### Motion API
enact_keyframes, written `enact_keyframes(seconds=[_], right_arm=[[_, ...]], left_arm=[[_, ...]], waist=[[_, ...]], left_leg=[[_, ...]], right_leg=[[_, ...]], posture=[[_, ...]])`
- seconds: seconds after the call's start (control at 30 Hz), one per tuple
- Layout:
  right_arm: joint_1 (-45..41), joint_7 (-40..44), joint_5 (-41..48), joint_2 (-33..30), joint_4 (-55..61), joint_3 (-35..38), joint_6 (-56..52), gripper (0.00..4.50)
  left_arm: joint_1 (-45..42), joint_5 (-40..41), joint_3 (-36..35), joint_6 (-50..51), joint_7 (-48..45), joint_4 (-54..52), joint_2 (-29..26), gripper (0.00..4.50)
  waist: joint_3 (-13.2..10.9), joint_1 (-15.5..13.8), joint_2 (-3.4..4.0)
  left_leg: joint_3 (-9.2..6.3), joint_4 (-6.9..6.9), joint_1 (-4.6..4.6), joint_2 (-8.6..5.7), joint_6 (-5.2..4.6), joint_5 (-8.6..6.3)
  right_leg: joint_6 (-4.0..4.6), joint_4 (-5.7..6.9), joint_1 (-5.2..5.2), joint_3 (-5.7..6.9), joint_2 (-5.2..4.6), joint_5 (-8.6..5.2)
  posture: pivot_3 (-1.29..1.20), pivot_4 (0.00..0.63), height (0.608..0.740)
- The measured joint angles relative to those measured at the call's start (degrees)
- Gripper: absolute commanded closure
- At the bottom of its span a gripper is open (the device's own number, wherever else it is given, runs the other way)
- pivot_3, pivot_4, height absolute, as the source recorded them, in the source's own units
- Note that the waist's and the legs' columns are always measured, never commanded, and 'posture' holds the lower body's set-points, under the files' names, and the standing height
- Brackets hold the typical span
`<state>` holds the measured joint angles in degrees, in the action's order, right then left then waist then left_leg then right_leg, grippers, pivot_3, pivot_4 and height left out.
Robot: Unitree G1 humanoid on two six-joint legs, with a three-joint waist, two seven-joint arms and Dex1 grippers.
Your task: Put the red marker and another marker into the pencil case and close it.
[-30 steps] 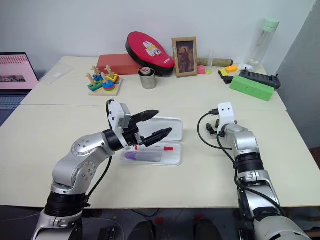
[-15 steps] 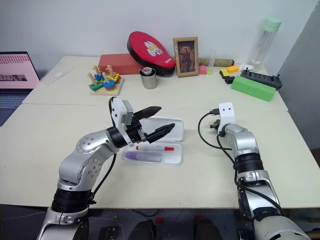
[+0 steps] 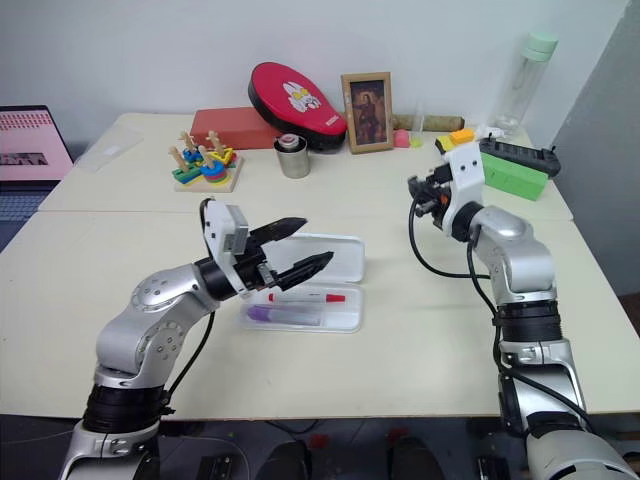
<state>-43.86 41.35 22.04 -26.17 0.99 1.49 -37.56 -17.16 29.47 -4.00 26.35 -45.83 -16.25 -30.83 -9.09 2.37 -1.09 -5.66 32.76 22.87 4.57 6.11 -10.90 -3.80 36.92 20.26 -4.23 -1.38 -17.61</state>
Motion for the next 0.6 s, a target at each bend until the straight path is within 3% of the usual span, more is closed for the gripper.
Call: enact_keyframes(seconds=[0.1, 0.27, 0.4, 0.6], right_arm=[[0.95, 6.06, 2.46, -2.91, 5.46, -3.48, -2.4, 4.18], [7.62, 15.37, 0.66, -8.67, 11.66, -17.76, -3.89, 4.18], [8.27, 15.93, -5.09, -8.14, 9.74, -25.12, -1.12, 4.18], [7.74, 14.02, -9.67, -3.5, 4.15, -27.76, 0.74, 4.18]], left_arm=[[4.3, 1.0, -1.88, 0.87, -1.21, -1.41, -2.26, 0.0], [13.24, 3.54, -4.77, 2.09, -4.97, -5.39, -6.95, 0.0], [17.02, 4.48, -7.32, 2.16, -6.97, -7.1, -10.32, 0.0], [19.05, 5.88, -8.25, 2.56, -7.61, -8.28, -11.61, 0.0]], waist=[[0.02, -0.1, -0.03], [0.01, -0.59, -0.07], [-0.02, -0.5, -0.05], [0.03, -0.67, -0.13]], left_leg=[[-0.02, 0.03, -0.01, 0.01, 0.0, 0.0], [-0.01, 0.08, -0.03, 0.02, 0.0, 0.0], [0.06, 0.12, -0.06, 0.03, 0.02, 0.02], [0.05, 0.13, -0.04, 0.05, 0.03, 0.02]], right_leg=[[0.01, 0.0, -0.02, 0.02, 0.0, -0.02], [-0.2, 0.0, 0.01, 0.03, -0.01, -0.19], [-0.19, -0.02, 0.04, -0.03, -0.02, -0.24], [-0.31, -0.01, 0.03, -0.02, -0.01, -0.15]], posture=[[0.0, 0.15, 0.74], [0.0, 0.15, 0.74], [0.0, 0.15, 0.74], [0.0, 0.15, 0.74]])
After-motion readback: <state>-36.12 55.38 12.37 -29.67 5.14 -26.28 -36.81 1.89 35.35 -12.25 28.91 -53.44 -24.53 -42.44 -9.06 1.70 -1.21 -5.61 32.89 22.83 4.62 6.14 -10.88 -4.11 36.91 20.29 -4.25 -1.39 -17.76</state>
